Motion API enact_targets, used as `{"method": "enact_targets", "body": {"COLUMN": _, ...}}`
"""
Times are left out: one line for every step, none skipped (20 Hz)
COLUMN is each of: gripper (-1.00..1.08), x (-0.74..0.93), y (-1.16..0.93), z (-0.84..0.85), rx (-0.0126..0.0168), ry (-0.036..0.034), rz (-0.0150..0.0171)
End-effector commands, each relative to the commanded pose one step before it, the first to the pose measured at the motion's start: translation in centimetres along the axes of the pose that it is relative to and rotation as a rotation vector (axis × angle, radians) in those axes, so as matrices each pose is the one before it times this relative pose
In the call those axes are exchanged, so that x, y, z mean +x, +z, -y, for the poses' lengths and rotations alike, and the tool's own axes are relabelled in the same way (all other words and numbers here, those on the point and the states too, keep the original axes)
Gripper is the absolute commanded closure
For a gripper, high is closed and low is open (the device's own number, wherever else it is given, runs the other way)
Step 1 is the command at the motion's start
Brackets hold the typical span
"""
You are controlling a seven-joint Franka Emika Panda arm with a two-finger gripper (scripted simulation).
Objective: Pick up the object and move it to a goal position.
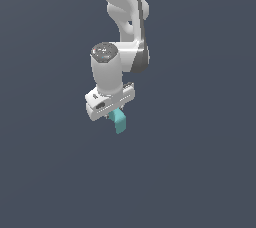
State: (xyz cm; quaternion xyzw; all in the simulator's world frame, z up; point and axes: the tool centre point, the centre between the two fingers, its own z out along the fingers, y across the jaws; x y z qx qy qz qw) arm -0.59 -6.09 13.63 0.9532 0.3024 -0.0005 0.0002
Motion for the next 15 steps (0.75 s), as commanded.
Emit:
{"method": "enact_targets", "body": {"gripper": 1.08, "x": -1.317, "y": -0.437, "z": 0.482, "rx": -0.00064, "ry": -0.00009, "rz": -0.00063}}
{"method": "enact_targets", "body": {"gripper": 1.08, "x": -0.458, "y": -0.144, "z": 0.162, "rx": 0.00000, "ry": 0.00000, "rz": 0.00000}}
{"method": "enact_targets", "body": {"gripper": 1.08, "x": -0.429, "y": -0.137, "z": 0.151, "rx": 0.00000, "ry": 0.00000, "rz": 0.00000}}
{"method": "enact_targets", "body": {"gripper": 1.08, "x": -0.400, "y": -0.129, "z": 0.139, "rx": 0.00000, "ry": 0.00000, "rz": 0.00000}}
{"method": "enact_targets", "body": {"gripper": 1.08, "x": -0.369, "y": -0.120, "z": 0.127, "rx": 0.00000, "ry": 0.00000, "rz": 0.00000}}
{"method": "enact_targets", "body": {"gripper": 1.08, "x": -0.337, "y": -0.111, "z": 0.115, "rx": 0.00000, "ry": 0.00000, "rz": 0.00000}}
{"method": "enact_targets", "body": {"gripper": 1.08, "x": -0.305, "y": -0.102, "z": 0.103, "rx": 0.00000, "ry": 0.00000, "rz": 0.00000}}
{"method": "enact_targets", "body": {"gripper": 1.08, "x": -0.271, "y": -0.091, "z": 0.091, "rx": 0.00000, "ry": 0.00000, "rz": 0.00000}}
{"method": "enact_targets", "body": {"gripper": 1.08, "x": -0.237, "y": -0.081, "z": 0.079, "rx": 0.00000, "ry": 0.00000, "rz": 0.00000}}
{"method": "enact_targets", "body": {"gripper": 1.08, "x": -0.202, "y": -0.069, "z": 0.066, "rx": 0.00000, "ry": 0.00000, "rz": 0.00000}}
{"method": "enact_targets", "body": {"gripper": 1.08, "x": -0.151, "y": -0.045, "z": 0.066, "rx": 0.00050, "ry": -0.00045, "rz": -0.00016}}
{"method": "enact_targets", "body": {"gripper": 1.08, "x": -0.130, "y": -0.045, "z": 0.042, "rx": 0.00000, "ry": 0.00000, "rz": 0.00000}}
{"method": "enact_targets", "body": {"gripper": 1.08, "x": -0.093, "y": -0.032, "z": 0.030, "rx": 0.00000, "ry": 0.00000, "rz": 0.00000}}
{"method": "enact_targets", "body": {"gripper": 1.08, "x": -0.056, "y": -0.020, "z": 0.018, "rx": 0.00000, "ry": 0.00000, "rz": 0.00000}}
{"method": "enact_targets", "body": {"gripper": 1.08, "x": -0.019, "y": -0.007, "z": 0.006, "rx": 0.00000, "ry": 0.00000, "rz": 0.00000}}
